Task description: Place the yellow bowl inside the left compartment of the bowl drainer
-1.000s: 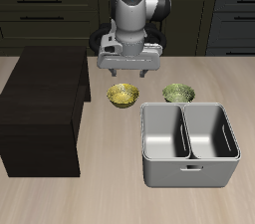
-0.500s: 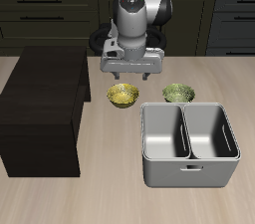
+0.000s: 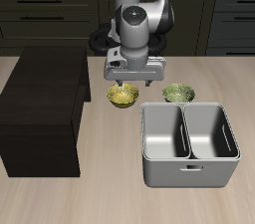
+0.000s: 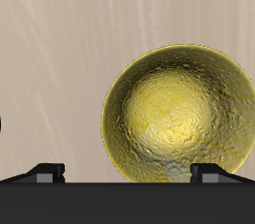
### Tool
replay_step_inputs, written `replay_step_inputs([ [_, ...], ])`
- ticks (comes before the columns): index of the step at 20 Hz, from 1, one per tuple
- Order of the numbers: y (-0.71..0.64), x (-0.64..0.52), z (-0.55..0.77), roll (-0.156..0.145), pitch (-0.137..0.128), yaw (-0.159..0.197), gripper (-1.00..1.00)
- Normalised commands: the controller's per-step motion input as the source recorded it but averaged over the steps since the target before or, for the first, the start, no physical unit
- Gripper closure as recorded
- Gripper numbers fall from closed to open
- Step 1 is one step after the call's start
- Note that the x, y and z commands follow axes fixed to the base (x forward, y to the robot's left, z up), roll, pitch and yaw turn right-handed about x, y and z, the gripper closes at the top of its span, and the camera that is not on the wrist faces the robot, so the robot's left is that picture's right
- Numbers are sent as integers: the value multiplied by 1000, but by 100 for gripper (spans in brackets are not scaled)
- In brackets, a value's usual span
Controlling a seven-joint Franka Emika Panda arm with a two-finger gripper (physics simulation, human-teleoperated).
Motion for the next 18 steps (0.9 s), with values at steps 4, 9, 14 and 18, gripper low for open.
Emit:
replay_step_inputs([
  [4, 62, -27, -152, 8, -6, 16, -100],
  [9, 6, -44, -220, -3, 12, -4, -100],
  [14, -12, -14, -240, -2, 39, -24, -100],
  [18, 45, -37, -128, 51, 15, -24, -100],
])
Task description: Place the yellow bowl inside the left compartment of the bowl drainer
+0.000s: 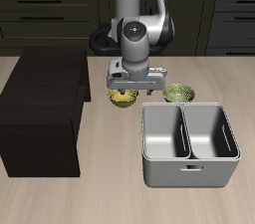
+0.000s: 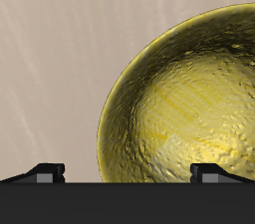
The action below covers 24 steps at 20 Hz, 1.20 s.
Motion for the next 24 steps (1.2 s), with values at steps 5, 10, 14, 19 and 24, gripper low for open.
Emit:
replay_step_inputs([
  [5, 18, -63, -46, 0, -19, 28, 100],
  [10, 4, -69, 27, 5, -9, 1, 100],
  [14, 3, -18, 100, 15, -22, -1, 100],
  [19, 32, -15, 189, 8, -27, 20, 100],
  [24, 7, 28, 272, 6, -28, 24, 100],
])
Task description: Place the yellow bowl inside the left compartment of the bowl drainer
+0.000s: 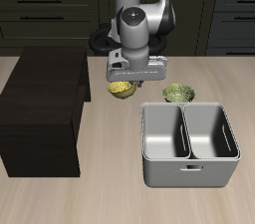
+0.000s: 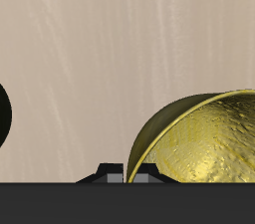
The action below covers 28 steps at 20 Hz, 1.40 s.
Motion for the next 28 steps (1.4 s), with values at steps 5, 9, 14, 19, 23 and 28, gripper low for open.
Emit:
replay_step_inputs([
  [5, 9, 34, 544, 4, -76, 15, 100],
  [9, -12, -3, 350, 4, -52, 6, 100],
  [14, 37, -37, 612, 7, -78, 15, 100],
  [19, 1, -42, 447, 8, -54, -13, 100],
  [23, -6, -38, 303, 3, -48, -10, 100],
  [28, 41, -12, 548, 4, -70, -39, 100],
])
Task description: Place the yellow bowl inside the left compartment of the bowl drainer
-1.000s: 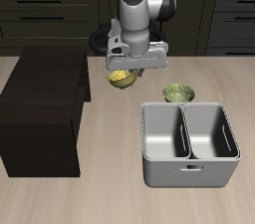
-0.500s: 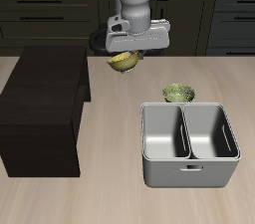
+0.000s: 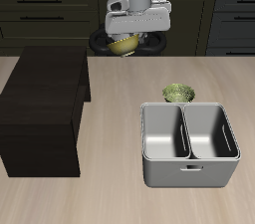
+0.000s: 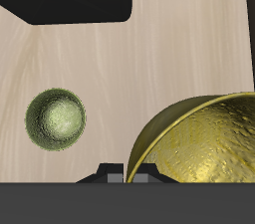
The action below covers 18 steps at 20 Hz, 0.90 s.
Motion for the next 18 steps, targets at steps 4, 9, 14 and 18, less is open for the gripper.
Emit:
replay_step_inputs([
  [4, 31, -18, 247, 9, -37, -2, 100],
  [9, 64, 21, 307, 5, -32, 1, 100],
  [14, -2, 54, 307, -14, -28, -11, 100],
  [18, 20, 2, 265, 1, -14, -9, 100],
])
